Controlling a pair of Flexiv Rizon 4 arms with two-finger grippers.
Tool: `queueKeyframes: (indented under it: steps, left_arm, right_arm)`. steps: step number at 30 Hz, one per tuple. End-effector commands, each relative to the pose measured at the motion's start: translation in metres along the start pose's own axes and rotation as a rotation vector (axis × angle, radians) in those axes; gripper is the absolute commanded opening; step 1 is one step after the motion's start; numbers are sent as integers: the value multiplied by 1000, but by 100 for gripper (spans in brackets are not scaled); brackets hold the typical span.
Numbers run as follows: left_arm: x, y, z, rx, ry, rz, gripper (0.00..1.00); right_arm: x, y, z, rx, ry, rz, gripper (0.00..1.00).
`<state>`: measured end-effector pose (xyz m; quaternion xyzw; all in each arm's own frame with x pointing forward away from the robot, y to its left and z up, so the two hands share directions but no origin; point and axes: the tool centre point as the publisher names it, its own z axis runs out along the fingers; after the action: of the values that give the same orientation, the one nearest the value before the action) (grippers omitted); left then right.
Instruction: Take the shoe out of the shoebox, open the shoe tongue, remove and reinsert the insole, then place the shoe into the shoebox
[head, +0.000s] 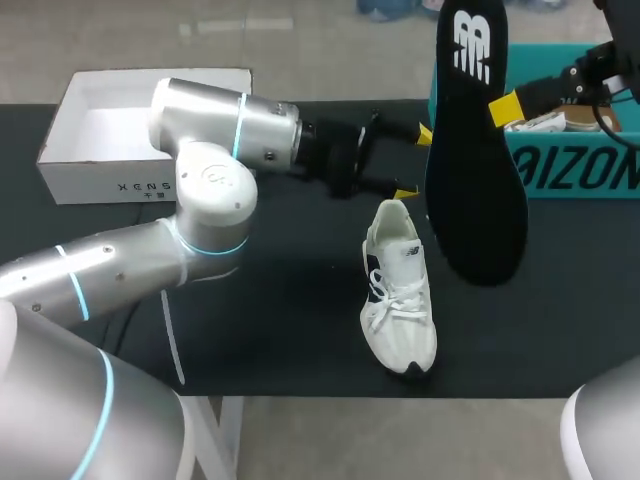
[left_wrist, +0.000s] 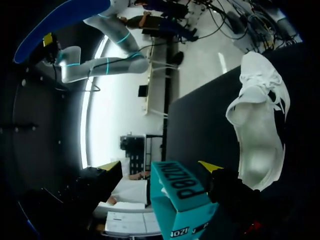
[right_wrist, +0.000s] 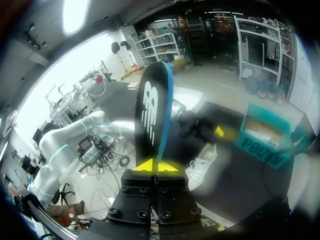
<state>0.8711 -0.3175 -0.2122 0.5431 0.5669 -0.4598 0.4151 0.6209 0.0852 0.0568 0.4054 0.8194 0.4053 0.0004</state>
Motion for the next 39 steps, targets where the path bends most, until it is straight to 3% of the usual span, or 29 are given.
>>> queueKeyframes:
  steps: [1,17,39]
  left_arm:
    - [-2,0,18,-21,-38,10,100]
    - [-21,-18,5,-16,-134,19,100]
    - [-20,-22,1,-11,-150,-7,100]
  right_arm:
    - [0,3,0,6,-1,1,0]
    - [0,3,0,6,-1,1,0]
    - [0,3,0,6,-1,1,0]
